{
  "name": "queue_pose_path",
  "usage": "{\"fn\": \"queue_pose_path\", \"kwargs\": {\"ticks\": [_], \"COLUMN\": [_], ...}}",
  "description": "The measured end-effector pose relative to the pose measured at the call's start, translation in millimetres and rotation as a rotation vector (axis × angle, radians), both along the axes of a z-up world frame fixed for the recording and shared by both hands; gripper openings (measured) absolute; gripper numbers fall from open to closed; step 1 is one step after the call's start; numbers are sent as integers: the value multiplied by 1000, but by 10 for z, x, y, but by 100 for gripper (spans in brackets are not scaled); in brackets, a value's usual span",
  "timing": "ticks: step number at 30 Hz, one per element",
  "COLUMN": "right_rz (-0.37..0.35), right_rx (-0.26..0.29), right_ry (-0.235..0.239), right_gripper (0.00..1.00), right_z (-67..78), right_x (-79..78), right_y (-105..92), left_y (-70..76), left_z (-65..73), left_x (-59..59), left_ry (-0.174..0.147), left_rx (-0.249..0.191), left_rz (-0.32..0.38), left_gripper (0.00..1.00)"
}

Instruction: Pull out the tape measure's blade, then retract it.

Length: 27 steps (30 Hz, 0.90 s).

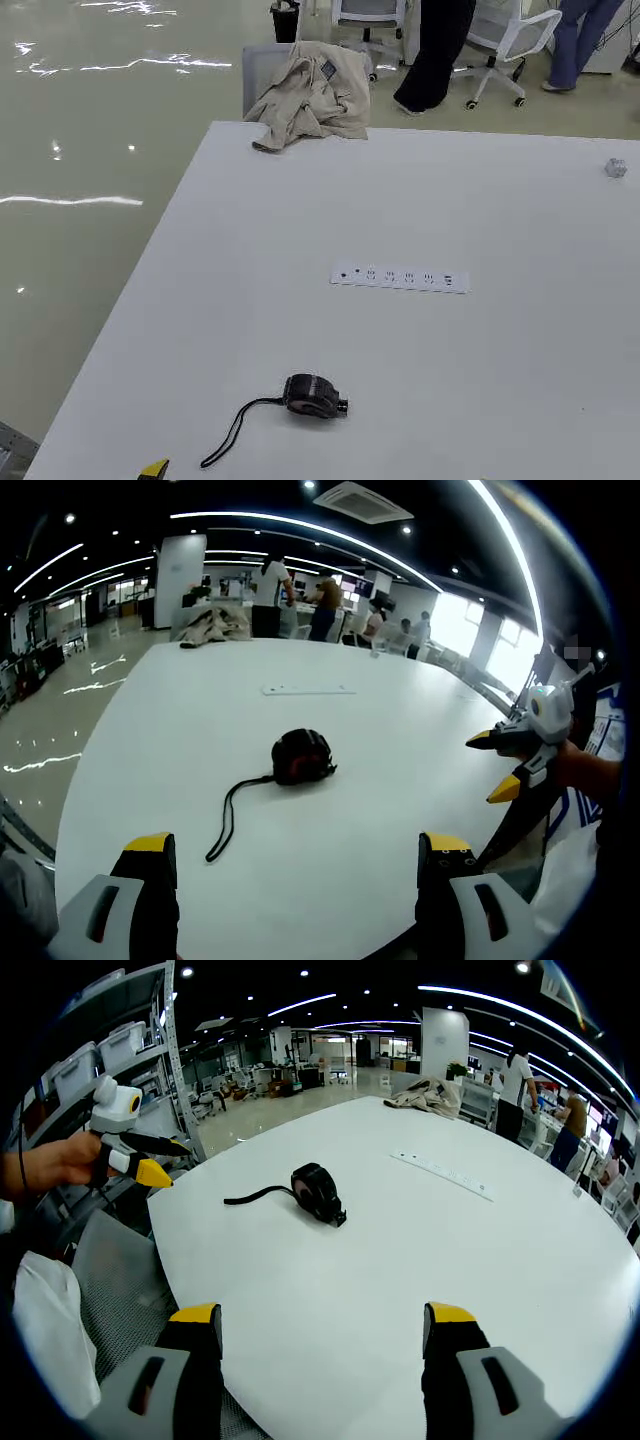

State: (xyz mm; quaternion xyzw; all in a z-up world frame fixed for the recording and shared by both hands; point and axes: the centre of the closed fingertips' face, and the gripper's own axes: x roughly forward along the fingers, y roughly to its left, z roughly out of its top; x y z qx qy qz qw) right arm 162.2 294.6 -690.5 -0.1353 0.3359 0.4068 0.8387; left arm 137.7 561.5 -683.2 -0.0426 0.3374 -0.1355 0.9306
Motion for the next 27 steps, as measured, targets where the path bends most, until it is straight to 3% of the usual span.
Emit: {"fn": "queue_pose_path", "kwargs": {"ticks": [27], "right_rz": [93], "right_rx": [-31], "right_ry": [-17], "right_gripper": [84], "right_z": [-151], "right_x": [219], "right_y": [177], "left_y": [-190], "left_z": [-40], "left_x": [316], "left_ry": [-44], "left_rx": [13], "left_rz": [-138], "left_gripper": [97]}}
